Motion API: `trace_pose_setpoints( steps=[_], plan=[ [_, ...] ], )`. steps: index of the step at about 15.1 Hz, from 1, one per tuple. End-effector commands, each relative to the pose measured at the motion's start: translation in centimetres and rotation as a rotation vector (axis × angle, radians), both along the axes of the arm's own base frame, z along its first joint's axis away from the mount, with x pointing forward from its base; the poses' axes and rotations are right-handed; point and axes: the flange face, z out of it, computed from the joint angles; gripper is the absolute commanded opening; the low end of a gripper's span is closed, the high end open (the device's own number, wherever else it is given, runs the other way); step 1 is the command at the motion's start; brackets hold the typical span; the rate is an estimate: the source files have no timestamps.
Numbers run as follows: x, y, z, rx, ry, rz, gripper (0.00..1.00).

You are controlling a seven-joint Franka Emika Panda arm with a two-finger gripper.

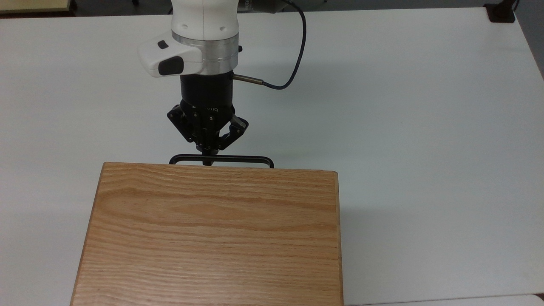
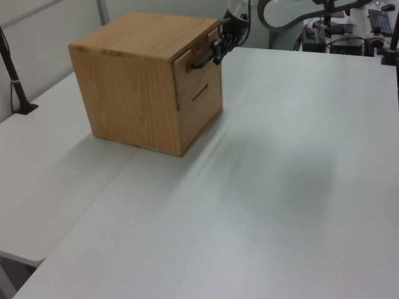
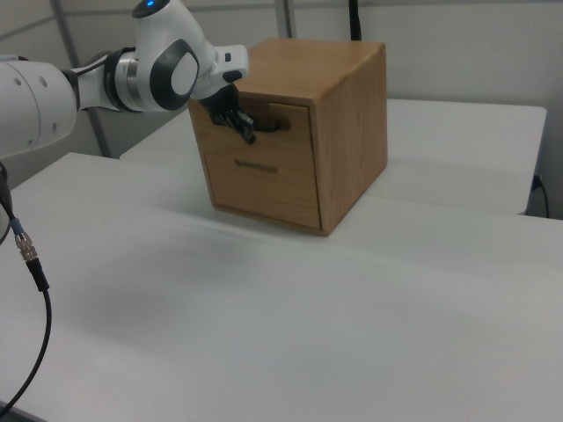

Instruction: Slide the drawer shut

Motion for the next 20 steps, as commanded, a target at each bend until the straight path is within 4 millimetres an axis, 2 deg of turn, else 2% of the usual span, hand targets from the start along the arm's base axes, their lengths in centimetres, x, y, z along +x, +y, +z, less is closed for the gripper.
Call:
trace_pose_setpoints(
  steps=[1,4,5,6,8,11,12,13,14,15,16,18,20],
  plan=[
    [0.7,0.1,1.6,0.014,-0.097,-0.048,0.0],
    [0.4,0.0,2.5,0.004,-0.128,-0.062,0.0],
    [-0.1,-0.4,3.5,-0.007,-0.133,-0.062,0.01],
    [-1.0,-0.8,3.5,-0.019,-0.106,-0.057,0.01],
    [-4.6,-1.0,4.2,-0.078,0.041,0.032,0.01],
    [-8.4,-1.5,7.1,-0.094,0.192,0.059,0.02],
    [-9.6,-1.4,8.2,-0.079,0.221,0.056,0.07],
    [-11.0,-1.4,9.3,-0.055,0.248,0.052,0.15],
    [-12.4,-1.3,10.3,-0.029,0.282,0.049,0.34],
    [-13.8,-1.3,11.0,-0.005,0.326,0.048,0.61],
    [-15.2,-1.0,11.6,0.008,0.367,0.055,0.73],
    [-17.4,-0.4,12.0,0.026,0.423,0.058,0.92],
    [-19.0,-0.2,12.6,0.07,0.467,0.07,1.0]
  ],
)
